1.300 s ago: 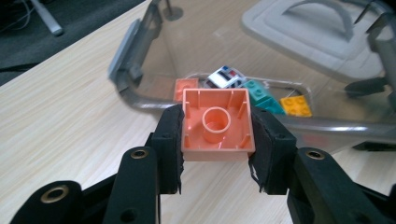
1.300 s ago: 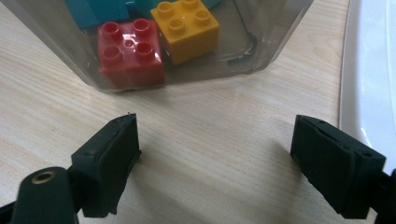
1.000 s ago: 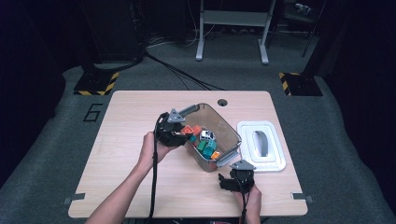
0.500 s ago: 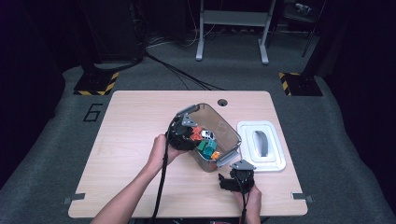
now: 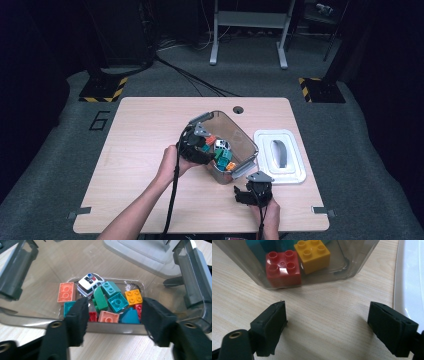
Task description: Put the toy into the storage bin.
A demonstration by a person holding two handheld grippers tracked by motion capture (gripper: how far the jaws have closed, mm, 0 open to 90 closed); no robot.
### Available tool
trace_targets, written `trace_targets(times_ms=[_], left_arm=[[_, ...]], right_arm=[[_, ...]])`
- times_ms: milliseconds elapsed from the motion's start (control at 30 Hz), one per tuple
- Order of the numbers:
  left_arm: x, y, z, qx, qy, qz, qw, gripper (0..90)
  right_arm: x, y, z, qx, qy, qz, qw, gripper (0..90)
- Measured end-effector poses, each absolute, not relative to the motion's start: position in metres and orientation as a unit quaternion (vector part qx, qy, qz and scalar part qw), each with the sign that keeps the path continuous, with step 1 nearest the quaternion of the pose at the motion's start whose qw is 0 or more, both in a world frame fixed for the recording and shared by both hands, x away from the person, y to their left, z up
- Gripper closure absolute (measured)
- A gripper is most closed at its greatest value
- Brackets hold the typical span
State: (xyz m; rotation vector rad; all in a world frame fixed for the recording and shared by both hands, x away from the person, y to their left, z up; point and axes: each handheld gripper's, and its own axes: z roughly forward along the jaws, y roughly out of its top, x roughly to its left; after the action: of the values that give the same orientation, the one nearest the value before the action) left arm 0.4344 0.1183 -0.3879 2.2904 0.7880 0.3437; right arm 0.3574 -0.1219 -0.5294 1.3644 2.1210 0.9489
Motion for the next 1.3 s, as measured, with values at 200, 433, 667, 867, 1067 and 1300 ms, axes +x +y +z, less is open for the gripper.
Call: trace_targets(times_ms=[200, 433, 667, 867, 1067, 1300], left_arm=[[0.423, 0.137, -0.384, 0.873, 0.308, 0.148, 0.347, 22.6], [0.410, 0.167, -0.393, 0.865, 0.325, 0.165, 0.345, 15.5], [0.403, 0.198, -0.416, 0.847, 0.358, 0.180, 0.348, 13.2], [0.403, 0.220, -0.445, 0.838, 0.389, 0.172, 0.342, 11.0], [0.406, 0.233, -0.469, 0.836, 0.408, 0.157, 0.330, 8.2], [0.410, 0.249, -0.497, 0.838, 0.426, 0.148, 0.308, 6.7]], right_arm=[[0.357, -0.122, -0.529, 0.494, 0.768, 0.344, 0.221, 15.0], [0.357, -0.122, -0.529, 0.494, 0.768, 0.343, 0.222, 15.0], [0.357, -0.122, -0.529, 0.494, 0.767, 0.344, 0.222, 15.0], [0.358, -0.122, -0.529, 0.494, 0.767, 0.344, 0.221, 15.0], [0.358, -0.122, -0.529, 0.494, 0.768, 0.344, 0.221, 15.1], [0.358, -0.122, -0.529, 0.493, 0.768, 0.344, 0.221, 15.3]])
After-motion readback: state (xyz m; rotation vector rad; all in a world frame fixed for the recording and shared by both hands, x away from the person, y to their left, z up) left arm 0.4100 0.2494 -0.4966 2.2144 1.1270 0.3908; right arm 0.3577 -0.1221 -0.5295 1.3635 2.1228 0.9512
